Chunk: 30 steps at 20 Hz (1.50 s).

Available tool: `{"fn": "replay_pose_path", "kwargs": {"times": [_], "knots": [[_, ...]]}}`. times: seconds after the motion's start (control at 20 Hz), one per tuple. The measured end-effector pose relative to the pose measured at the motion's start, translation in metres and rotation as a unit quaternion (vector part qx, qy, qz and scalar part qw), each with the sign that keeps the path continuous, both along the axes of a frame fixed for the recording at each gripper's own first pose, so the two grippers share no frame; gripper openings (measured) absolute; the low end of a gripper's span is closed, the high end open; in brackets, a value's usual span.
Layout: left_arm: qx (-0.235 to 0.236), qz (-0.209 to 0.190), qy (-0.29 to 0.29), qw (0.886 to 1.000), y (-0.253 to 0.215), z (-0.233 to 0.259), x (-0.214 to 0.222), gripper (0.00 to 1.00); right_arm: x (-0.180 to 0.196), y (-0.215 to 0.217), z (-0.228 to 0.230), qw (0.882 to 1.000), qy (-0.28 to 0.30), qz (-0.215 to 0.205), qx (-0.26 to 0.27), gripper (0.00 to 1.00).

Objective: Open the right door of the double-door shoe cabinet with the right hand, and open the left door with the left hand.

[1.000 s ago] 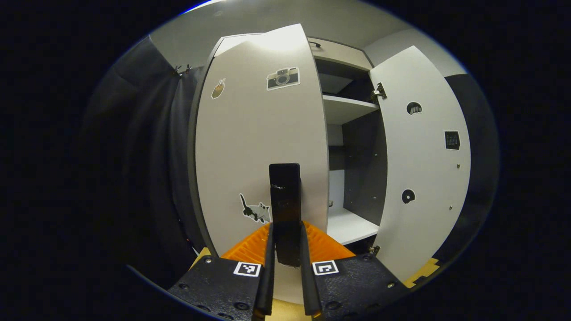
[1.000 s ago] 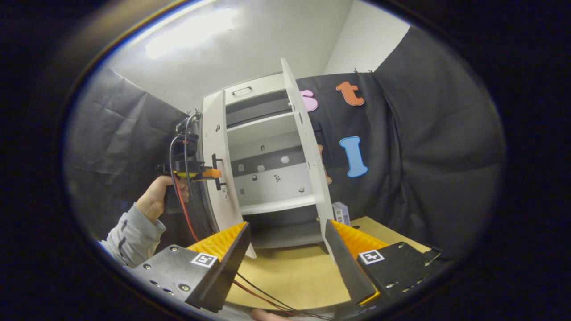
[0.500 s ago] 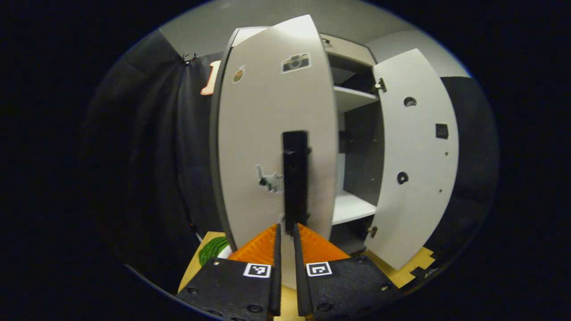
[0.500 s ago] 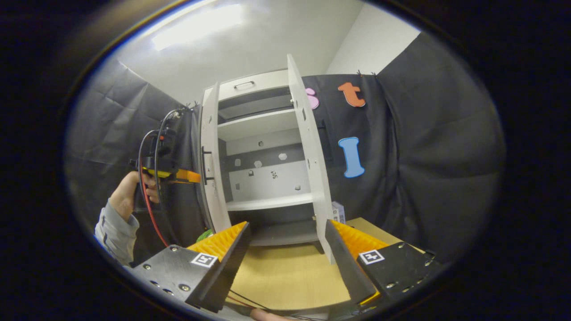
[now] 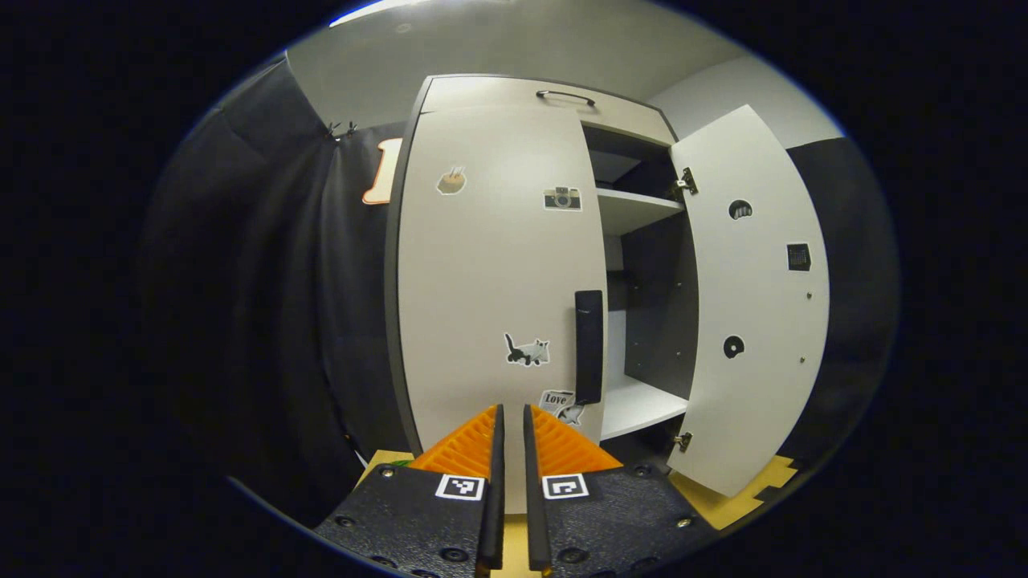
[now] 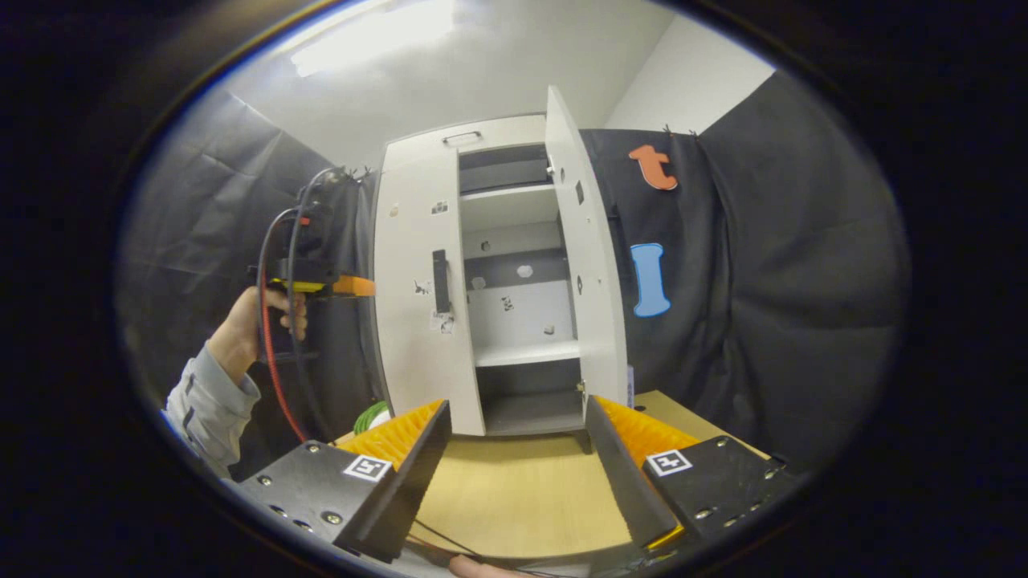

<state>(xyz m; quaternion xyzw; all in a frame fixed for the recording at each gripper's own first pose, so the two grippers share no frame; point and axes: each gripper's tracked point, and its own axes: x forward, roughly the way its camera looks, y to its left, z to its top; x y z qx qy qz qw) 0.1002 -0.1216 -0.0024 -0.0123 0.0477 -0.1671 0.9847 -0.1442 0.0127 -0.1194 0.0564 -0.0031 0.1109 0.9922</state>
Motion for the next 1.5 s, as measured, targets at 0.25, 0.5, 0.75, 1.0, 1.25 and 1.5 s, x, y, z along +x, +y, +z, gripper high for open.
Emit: {"fn": "replay_pose_path", "kwargs": {"times": [0.25, 0.5, 0.75, 1.0, 1.25, 1.5], "knots": [[0.001, -0.009, 0.012, 1.000, -0.038, -0.007, 0.035, 0.99, 0.000, -0.011, -0.002, 1.000, -0.001, -0.005, 0.006, 0.99], [0.013, 0.008, 0.019, 1.000, -0.070, -0.013, 0.073, 0.99, 0.008, -0.038, -0.012, 1.000, 0.010, -0.020, 0.020, 0.99], [0.022, 0.019, 0.017, 0.999, -0.101, -0.014, 0.105, 0.98, 0.014, -0.064, -0.023, 0.998, 0.027, -0.036, 0.036, 0.99], [0.033, 0.048, 0.022, 0.998, -0.110, -0.021, 0.133, 0.75, 0.008, -0.076, -0.019, 0.999, 0.017, -0.040, 0.030, 0.99], [-0.001, 0.080, 0.032, 0.996, -0.110, -0.021, 0.139, 0.34, 0.004, -0.067, -0.018, 0.999, 0.014, -0.028, 0.022, 0.99], [0.001, 0.071, 0.045, 0.996, -0.108, -0.023, 0.130, 0.21, -0.002, -0.054, -0.013, 1.000, 0.010, -0.021, 0.005, 0.99]]}}
